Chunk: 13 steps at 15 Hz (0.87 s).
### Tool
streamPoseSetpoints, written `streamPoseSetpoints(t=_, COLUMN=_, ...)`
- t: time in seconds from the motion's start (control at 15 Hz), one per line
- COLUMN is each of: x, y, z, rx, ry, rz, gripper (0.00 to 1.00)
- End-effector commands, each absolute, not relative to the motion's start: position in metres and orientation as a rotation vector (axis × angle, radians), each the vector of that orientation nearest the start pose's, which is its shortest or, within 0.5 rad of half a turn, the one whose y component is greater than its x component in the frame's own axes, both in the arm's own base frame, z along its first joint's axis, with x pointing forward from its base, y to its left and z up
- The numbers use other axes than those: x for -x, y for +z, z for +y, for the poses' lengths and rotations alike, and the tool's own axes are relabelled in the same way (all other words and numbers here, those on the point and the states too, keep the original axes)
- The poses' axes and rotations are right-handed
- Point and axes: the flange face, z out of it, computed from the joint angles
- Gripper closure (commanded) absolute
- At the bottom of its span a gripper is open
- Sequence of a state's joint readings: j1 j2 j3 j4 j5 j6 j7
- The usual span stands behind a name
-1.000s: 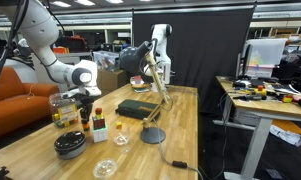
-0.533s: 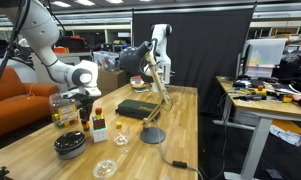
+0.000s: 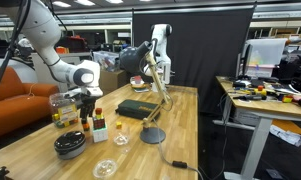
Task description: Get the green block on the table and put it on the orange block
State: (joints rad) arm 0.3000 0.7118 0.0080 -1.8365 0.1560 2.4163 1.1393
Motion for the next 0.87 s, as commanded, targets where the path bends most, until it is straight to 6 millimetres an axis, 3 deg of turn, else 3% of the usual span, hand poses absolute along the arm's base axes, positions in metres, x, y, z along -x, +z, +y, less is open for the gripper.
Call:
streamPoseSetpoints(t=0.0, x=-0.591, y=0.151, z=0.189, rx=2.771, ry=0.293, rz=1.401, gripper=0.00)
streamPoseSetpoints(t=0.13, x=-0.576, y=0.168, z=0.190, rx=2.811, ry=0.342, rz=1.276, gripper=0.00)
streamPoseSetpoints(t=0.2, x=-0.593, y=0.151, z=0.195, rx=2.806, ry=0.271, rz=1.367, gripper=0.00)
streamPoseSetpoints(t=0.4, x=-0.580, y=0.167, z=0.194, rx=2.824, ry=0.305, rz=1.305, gripper=0.00)
streamPoseSetpoints(t=0.8, x=-0.578, y=0.164, z=0.193, rx=2.830, ry=0.316, rz=1.296, gripper=0.00)
